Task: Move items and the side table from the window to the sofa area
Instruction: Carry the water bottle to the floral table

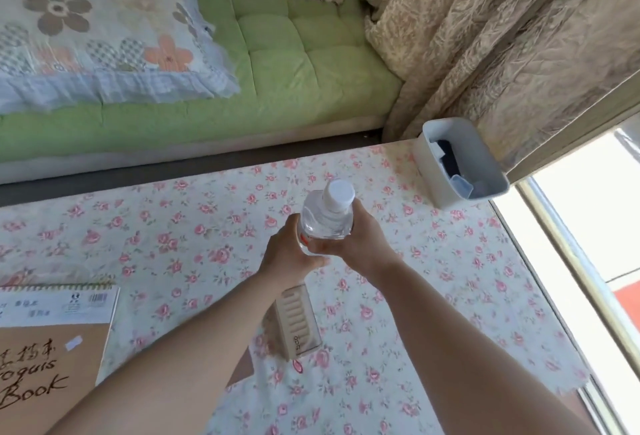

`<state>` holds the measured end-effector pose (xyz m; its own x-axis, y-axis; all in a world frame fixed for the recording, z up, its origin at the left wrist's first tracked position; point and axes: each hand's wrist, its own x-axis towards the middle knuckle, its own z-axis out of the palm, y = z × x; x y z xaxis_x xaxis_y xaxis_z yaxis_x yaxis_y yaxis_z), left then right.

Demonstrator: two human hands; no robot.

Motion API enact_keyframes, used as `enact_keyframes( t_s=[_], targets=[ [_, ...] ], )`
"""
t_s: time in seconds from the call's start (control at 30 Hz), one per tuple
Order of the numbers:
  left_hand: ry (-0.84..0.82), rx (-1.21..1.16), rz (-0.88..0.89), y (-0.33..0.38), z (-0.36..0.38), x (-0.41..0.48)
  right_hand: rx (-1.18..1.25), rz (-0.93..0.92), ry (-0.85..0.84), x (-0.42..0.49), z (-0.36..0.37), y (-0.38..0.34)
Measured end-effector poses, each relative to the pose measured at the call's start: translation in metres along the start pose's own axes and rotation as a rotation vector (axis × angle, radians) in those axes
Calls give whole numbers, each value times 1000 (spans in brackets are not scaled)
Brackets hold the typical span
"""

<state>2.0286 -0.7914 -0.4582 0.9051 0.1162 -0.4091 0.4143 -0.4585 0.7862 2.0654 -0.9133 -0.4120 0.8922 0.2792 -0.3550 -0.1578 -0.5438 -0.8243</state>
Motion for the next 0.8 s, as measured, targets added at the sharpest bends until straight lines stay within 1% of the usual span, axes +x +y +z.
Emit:
enact_keyframes(
  t_s=[0.17, 0.5, 0.63, 0.8],
  targets=[
    [-39, 17, -13, -24, 28, 29, -50, 43, 22, 23, 7, 37],
    [-6, -26, -38, -51, 54, 41, -79, 117, -12, 33, 17, 68],
    [10, -22, -22, -61, 60, 43, -138, 98, -42, 33, 19, 76],
    [33, 13, -25, -64, 62, 44, -148, 83, -64, 33, 20, 78]
  ],
)
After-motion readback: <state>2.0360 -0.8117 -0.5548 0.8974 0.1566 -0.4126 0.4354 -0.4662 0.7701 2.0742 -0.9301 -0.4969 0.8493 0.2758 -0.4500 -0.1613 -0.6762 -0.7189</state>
